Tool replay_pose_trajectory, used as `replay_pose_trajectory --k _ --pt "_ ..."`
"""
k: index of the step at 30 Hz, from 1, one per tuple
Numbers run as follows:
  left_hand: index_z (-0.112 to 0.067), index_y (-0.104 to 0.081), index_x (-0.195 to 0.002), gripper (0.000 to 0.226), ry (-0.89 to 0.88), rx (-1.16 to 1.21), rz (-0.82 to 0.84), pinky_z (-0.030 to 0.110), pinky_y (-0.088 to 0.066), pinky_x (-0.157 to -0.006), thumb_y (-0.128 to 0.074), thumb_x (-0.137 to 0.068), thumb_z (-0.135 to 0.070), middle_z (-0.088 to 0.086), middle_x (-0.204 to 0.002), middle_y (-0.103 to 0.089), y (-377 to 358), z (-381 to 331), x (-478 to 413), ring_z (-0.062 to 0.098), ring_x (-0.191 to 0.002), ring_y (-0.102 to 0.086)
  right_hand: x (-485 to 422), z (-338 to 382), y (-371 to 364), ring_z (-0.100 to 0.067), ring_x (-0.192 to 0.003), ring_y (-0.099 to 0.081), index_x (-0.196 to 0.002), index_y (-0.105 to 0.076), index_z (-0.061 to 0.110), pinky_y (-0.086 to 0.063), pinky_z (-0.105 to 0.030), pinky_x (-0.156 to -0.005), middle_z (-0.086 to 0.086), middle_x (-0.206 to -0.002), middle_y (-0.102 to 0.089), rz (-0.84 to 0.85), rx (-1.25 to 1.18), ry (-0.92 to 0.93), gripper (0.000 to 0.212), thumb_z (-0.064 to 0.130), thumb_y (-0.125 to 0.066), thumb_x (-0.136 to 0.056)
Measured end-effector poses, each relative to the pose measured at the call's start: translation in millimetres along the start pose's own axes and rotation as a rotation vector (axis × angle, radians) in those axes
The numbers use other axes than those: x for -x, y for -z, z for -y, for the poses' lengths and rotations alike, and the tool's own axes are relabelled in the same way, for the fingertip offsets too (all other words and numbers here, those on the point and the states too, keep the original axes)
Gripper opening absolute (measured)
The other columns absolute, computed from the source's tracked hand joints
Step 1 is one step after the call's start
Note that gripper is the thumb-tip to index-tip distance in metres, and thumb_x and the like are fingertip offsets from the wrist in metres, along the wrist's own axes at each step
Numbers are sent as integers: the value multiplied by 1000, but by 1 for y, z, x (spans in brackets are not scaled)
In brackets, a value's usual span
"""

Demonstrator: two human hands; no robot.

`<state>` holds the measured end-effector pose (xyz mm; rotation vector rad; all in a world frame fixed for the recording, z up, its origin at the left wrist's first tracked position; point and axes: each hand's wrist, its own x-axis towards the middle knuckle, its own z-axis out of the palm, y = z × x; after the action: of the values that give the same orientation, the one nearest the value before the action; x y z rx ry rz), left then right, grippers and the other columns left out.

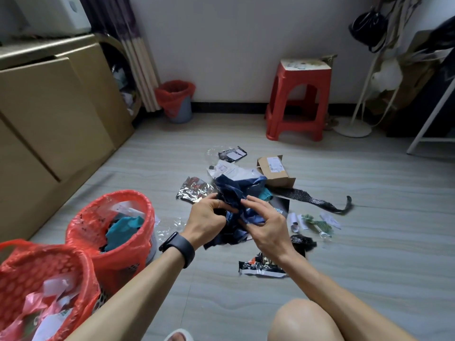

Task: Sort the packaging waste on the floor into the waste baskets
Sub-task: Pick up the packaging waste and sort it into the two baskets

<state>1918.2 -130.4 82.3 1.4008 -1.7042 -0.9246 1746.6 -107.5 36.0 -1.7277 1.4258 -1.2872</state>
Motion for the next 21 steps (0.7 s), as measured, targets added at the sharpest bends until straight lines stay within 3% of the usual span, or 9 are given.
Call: replay_pose_trajectory --k 3,6,8,10,12,15,18,21 --pt "-23 -77 -70 22 37 191 144 24 -52 -81 -61 -62 -11 -8 -99 -65 1 -13 6 12 -99 -62 -1 -5 1 -6 -111 -65 -100 -79 26 -58 -31 -89 9 -119 -67 -107 -16 -2 35 -1 -75 -78" --pt "-22 -64 -76 7 -15 203 93 30 -55 -77 -68 -71 -20 8 -96 -66 1 -20 14 12 -92 -61 -2 -3 6 -7 -100 -70 -87 -74 39 -58 -29 -88 18 -101 -69 -162 -85 -65 46 -6 -74 -76" --pt "-29 -59 -94 24 -27 202 69 44 -60 -78 -73 -76 -21 9 -99 -66 0 -22 17 17 -87 -67 -4 -8 8 -9 -94 -72 -85 -76 37 -59 -37 -86 14 -93 -74 -148 -179 -117 41 -3 -75 -77" --pt "-39 -50 -122 55 -62 201 73 39 -61 -78 -76 -79 -17 0 -109 -63 0 -22 16 11 -94 -69 -6 -10 10 -19 -90 -74 -88 -81 26 -60 -47 -82 4 -90 -78 -116 -264 -148 17 13 -78 -78" --pt "-42 -48 -134 69 -101 106 138 33 -58 -88 -80 -75 -28 -8 -119 -59 2 -20 14 2 -104 -64 -8 -9 15 -25 -88 -74 -90 -81 22 -60 -50 -80 0 -89 -78 -108 -336 -209 14 22 -82 -76" --pt "-36 -68 -122 53 -58 29 253 30 -52 -96 -77 -72 -50 -19 -123 -53 3 -15 12 -1 -111 -59 -9 -8 20 -26 -89 -75 -90 -81 20 -60 -49 -82 -2 -90 -78 -84 -407 -232 14 11 -81 -80" --pt "-41 -72 -100 27 -148 -36 187 27 -55 -85 -80 -75 -36 -14 -116 -51 2 -9 8 8 -100 -62 -7 -7 18 -34 -93 -73 -86 -82 19 -59 -47 -85 -8 -91 -78 -41 -477 -236 20 1 -81 -77" --pt "-42 -62 -95 34 -233 -167 81 29 -57 -78 -82 -73 -25 -11 -110 -51 -1 -5 7 12 -92 -61 -10 1 19 -39 -89 -72 -98 -74 16 -61 -45 -73 -11 -92 -77 -20 -500 -213 34 -5 -82 -73"
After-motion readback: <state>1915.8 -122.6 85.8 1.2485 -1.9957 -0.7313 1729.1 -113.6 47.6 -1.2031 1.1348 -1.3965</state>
